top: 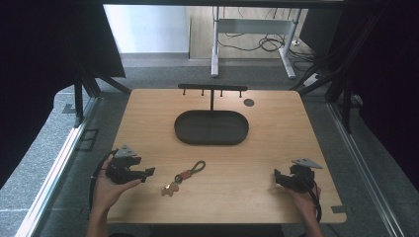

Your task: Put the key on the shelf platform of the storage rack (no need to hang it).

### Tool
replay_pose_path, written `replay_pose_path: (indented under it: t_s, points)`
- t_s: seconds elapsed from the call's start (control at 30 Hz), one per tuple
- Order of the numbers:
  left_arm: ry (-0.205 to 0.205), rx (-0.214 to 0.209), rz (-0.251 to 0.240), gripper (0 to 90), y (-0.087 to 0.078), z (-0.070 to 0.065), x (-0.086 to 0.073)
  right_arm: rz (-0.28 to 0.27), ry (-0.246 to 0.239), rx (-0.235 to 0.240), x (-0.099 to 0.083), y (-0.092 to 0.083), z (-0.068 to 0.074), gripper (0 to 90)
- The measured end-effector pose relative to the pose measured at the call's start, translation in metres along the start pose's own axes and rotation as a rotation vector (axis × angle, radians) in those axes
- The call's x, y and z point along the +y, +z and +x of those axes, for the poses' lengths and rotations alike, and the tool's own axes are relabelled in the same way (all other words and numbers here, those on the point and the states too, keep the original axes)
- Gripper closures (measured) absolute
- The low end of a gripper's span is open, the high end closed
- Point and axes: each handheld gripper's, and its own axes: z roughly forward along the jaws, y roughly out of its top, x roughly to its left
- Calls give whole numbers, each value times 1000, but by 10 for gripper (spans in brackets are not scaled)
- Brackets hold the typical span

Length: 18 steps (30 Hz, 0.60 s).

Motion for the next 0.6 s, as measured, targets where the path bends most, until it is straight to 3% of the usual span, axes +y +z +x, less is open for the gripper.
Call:
replay_pose_path:
  t_s: [0.13,0.33,0.4,0.5,0.6]
  points:
    - [-13,23,-14,303,-4,-4,-2,-88,33,61,-1,-15,-9,171]
    - [-29,30,-52,309,-8,-8,-3,-137,50,108,-4,-24,-18,209]
    - [-20,40,-27,311,-7,-11,0,-153,50,121,-5,-26,-21,220]
    - [-7,12,17,343,-8,-13,4,-173,58,136,-5,-29,-26,244]
    - [-8,-15,16,342,-13,-12,6,-175,52,148,-7,-30,-28,258]
